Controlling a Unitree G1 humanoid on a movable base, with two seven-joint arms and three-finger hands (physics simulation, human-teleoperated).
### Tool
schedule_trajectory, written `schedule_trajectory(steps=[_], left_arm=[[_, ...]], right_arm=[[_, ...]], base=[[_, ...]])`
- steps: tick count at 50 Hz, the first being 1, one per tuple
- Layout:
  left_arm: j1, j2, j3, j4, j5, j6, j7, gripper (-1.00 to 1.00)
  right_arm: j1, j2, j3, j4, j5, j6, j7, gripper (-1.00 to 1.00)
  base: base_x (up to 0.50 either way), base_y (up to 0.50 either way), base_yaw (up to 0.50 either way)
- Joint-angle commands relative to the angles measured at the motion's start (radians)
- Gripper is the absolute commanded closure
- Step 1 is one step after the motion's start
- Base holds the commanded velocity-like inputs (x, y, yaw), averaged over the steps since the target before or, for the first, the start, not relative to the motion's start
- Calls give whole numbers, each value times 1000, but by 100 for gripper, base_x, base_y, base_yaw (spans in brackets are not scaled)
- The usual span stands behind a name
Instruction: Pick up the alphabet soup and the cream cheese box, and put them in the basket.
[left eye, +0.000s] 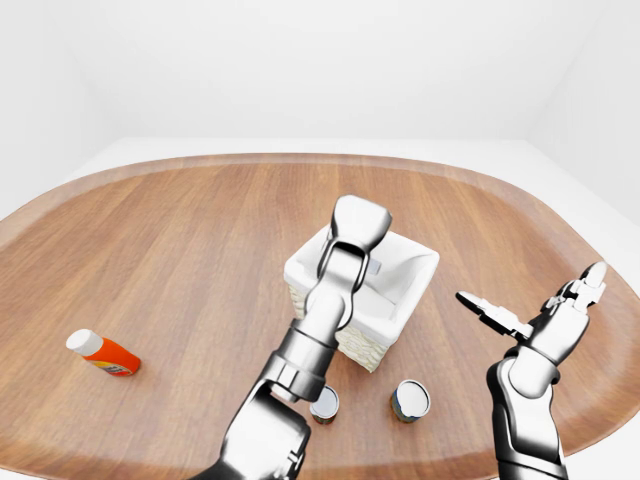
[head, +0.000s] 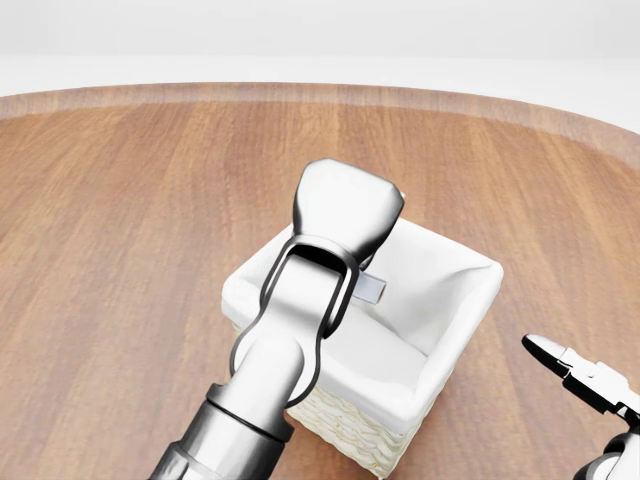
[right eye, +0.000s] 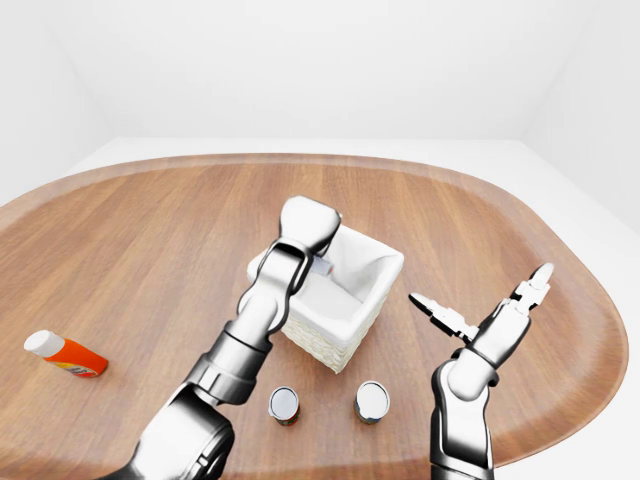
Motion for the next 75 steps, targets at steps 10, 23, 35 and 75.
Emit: schedule_trajectory(steps=[10, 23, 35, 75], left_arm=[[-111, -20, 2, 257, -69, 0, 107, 100], [-216, -24, 20, 550, -195, 0, 260, 100], [-267, -20, 8, 682, -235, 0, 336, 100], [-97, 0, -1, 91, -15, 0, 33, -100]], right_arm=[[2, 0, -1, 0, 6, 0, 0, -100], [9, 3, -4, -8, 9, -2, 0, -100], [4, 0, -7, 5, 14, -5, 0, -100], [4, 0, -6, 5, 4, 0, 0, -100]], base=[[0, 0, 0], [0, 0, 0], [0, 0, 0], [0, 0, 0]])
